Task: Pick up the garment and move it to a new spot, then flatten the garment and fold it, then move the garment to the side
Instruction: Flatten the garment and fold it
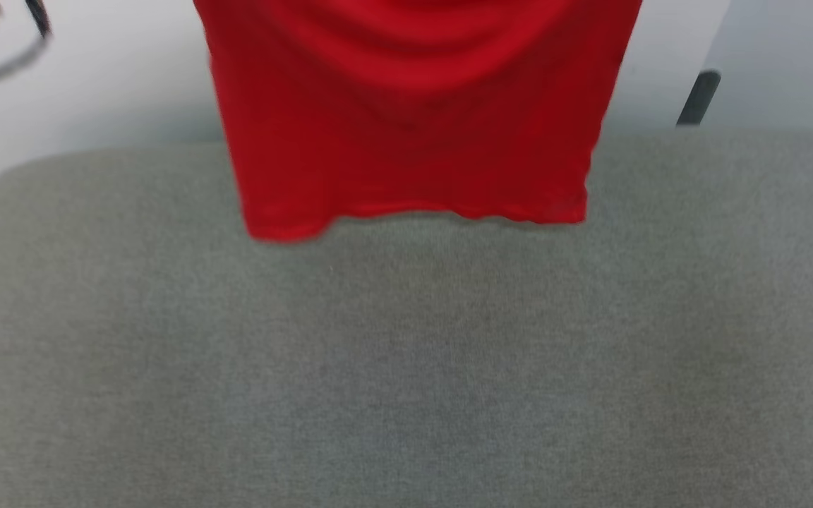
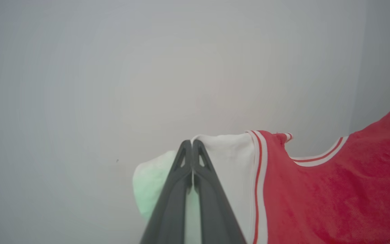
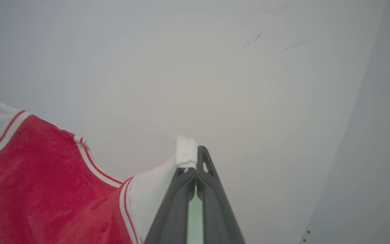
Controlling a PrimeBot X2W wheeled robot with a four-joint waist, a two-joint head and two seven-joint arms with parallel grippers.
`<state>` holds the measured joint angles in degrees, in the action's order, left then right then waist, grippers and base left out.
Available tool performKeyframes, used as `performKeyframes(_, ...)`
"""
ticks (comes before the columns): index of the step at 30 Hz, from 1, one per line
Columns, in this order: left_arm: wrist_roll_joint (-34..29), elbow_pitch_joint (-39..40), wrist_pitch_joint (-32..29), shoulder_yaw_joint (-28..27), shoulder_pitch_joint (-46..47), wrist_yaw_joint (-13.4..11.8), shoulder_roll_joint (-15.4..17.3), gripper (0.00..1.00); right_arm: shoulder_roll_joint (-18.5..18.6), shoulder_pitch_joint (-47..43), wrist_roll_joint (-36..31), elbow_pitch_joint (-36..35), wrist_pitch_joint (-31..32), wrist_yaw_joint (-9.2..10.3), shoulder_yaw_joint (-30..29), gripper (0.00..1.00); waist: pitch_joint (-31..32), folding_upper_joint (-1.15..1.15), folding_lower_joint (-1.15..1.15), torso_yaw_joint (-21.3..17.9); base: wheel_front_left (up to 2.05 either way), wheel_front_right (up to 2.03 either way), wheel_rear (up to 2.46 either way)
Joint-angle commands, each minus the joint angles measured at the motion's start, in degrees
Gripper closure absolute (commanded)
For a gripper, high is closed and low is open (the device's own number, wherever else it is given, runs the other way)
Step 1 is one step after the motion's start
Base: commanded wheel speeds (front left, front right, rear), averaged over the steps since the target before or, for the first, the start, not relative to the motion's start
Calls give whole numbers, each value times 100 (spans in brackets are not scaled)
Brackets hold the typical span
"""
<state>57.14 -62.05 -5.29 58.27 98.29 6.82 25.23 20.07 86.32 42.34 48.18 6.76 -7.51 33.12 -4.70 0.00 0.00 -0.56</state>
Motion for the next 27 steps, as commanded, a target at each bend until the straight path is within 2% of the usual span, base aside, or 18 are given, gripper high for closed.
performKeyframes(1,-79,-17,130,-7,170,-5,0,100,52,157,9,46,-98,4,48,100,-474,0,0,-71,0,0,0)
performKeyframes(6,-251,-76,560,-39,772,-112,-39,100,140,699,-229,220,-619,4,180,100,-1246,0,0,-132,0,0,0)
performKeyframes(10,-369,-137,858,-68,1248,-193,-128,100,225,1166,-574,449,-1346,4,221,100,-1935,0,0,-153,0,0,0)
performKeyframes(12,-384,-156,908,-75,1387,-207,-143,100,234,1288,-671,531,-1490,4,230,100,-2106,0,0,-157,0,0,0)
performKeyframes(17,-519,-230,1462,-179,2087,-334,-255,100,241,1988,-1168,921,-2121,4,-2,100,-2974,0,0,-132,0,0,0)
performKeyframes(19,-552,-242,1649,-215,2358,-316,-297,100,295,2258,-1459,983,-2186,4,-209,100,-3298,0,0,-83,0,0,0)
performKeyframes(21,-442,-235,1783,-373,2701,-309,-334,100,366,2554,-1831,731,-2193,4,-513,100,-3666,0,0,-23,0,0,0)
performKeyframes(24,-495,-188,1953,-457,2921,-267,-408,100,405,2575,-2478,286,-2185,4,-1040,100,-4115,0,0,71,0,0,0)
performKeyframes(25,-563,-102,2008,-509,3019,-237,-432,100,411,2516,-2883,17,-2186,4,-1376,100,-4373,0,0,156,0,0,0)
performKeyframes(27,-547,-56,2032,-574,3045,-232,-439,100,367,2462,-3035,-92,-2186,5,-1565,100,-4486,0,0,187,0,0,0)
